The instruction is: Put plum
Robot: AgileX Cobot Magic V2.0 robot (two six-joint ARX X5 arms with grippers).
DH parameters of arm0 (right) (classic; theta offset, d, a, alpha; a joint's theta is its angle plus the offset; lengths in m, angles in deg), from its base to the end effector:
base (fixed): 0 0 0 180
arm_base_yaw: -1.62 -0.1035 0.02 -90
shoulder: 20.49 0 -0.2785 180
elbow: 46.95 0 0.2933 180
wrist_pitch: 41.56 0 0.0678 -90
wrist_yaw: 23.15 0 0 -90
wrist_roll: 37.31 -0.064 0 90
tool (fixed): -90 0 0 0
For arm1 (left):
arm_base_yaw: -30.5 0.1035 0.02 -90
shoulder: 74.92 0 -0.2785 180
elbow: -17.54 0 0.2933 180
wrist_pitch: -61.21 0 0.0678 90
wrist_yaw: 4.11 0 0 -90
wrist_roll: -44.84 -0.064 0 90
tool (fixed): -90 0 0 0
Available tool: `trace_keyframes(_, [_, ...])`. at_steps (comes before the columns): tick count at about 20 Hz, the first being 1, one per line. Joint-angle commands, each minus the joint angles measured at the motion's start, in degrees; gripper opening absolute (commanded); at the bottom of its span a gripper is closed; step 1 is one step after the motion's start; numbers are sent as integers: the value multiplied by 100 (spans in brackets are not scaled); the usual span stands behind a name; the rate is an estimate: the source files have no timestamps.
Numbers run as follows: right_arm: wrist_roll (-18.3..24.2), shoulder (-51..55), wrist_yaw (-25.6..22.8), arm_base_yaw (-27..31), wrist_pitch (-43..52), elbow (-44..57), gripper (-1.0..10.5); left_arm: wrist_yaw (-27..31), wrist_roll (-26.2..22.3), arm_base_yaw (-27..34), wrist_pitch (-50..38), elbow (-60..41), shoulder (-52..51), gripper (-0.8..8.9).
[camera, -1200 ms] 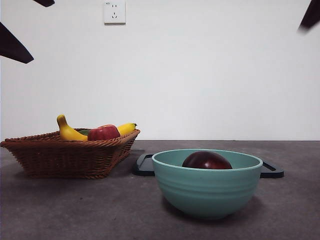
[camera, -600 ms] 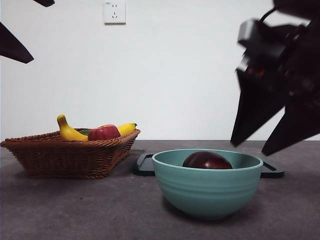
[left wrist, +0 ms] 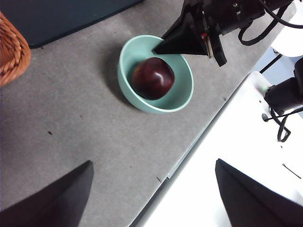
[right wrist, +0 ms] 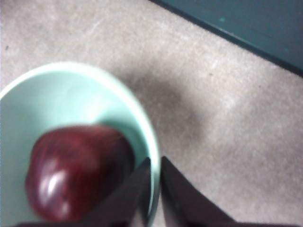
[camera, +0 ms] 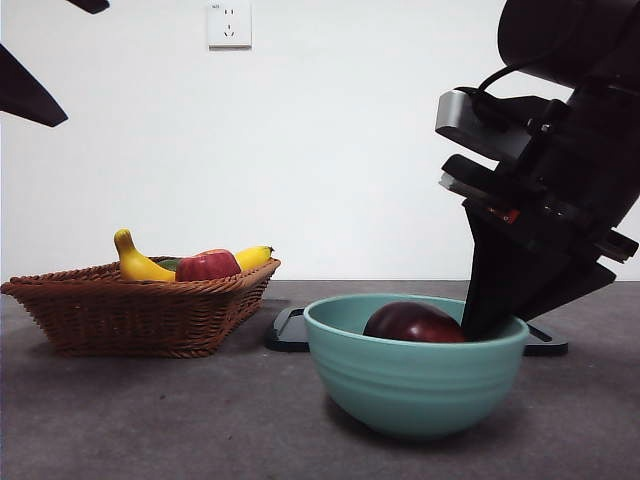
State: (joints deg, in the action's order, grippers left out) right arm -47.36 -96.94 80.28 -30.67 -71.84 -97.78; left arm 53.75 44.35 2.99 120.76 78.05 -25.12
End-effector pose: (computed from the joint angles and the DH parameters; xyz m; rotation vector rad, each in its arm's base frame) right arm 0.2390 0.1686 0.1397 -0.0111 1.0457 0.6422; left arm 0.1694 -0.1266 0.2789 -0.0287 0.8852 -0.9788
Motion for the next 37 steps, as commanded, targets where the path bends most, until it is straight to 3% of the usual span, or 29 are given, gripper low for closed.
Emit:
trace_keyframes(1, [-201,-57,20,-52,127,-68,9,-46,7,-26,-66,55,26,404])
trace_keyframes(6, [-321,-63,-28,-20,2,-699,9,-46,7,-26,-63,55,26,404])
trace_keyframes(10, [-308,-245,-184,356,-179,-1429,9,-46,7,-26,-63,55,26,404])
trace_keyframes(19, [46,-2306,-166,1246,-575,-3353,9,-46,9,-26,-57,55,26,404])
trace_keyframes(29, [46,-3077,-164,1438,-302,-3458,14,-46,7,-26,-59,55,26,404])
trace_keyframes(32, [17,-3047,-168,1438,-348,-3460,253,-46,7,-26,-59,55,26,404])
trace_keyframes(37, [28,-2221,-321,1451,-577,-3460,268,-46,7,-26,-61,55,26,404])
